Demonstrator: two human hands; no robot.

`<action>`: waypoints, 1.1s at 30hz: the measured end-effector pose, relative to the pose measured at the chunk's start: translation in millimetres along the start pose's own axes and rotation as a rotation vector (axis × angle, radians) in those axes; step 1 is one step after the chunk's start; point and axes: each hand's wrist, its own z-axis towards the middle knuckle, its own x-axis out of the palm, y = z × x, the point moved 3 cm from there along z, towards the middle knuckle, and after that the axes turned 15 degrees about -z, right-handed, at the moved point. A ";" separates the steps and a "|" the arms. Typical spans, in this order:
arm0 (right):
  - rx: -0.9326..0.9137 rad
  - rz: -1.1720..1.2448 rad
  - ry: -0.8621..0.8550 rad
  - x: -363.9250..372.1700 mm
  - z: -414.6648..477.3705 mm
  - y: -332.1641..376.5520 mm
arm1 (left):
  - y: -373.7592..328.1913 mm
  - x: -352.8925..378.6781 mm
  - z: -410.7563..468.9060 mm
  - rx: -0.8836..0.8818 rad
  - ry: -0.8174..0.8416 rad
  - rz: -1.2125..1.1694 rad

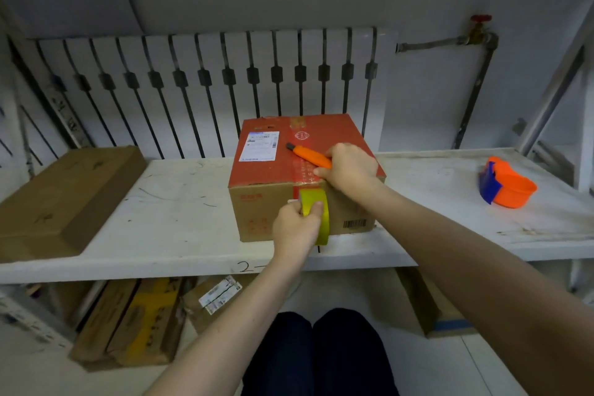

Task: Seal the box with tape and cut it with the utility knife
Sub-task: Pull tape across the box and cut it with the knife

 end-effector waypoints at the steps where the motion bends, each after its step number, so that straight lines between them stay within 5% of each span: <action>1: 0.006 0.005 -0.003 0.4 -0.9 1.0 | 4.4 0.9 -2.9 -0.014 -0.005 0.004; 9: 0.015 0.024 0.005 1.4 -2.6 0.8 | 16.0 -2.1 -7.0 -0.095 -0.034 -0.103; 17: 0.010 -0.023 0.005 3.3 -4.1 3.7 | 38.8 3.0 -25.7 -0.452 0.064 -0.358; 33: -0.470 0.007 -0.081 -18.5 -60.5 -56.0 | 43.6 3.5 -12.1 -0.407 0.076 -0.397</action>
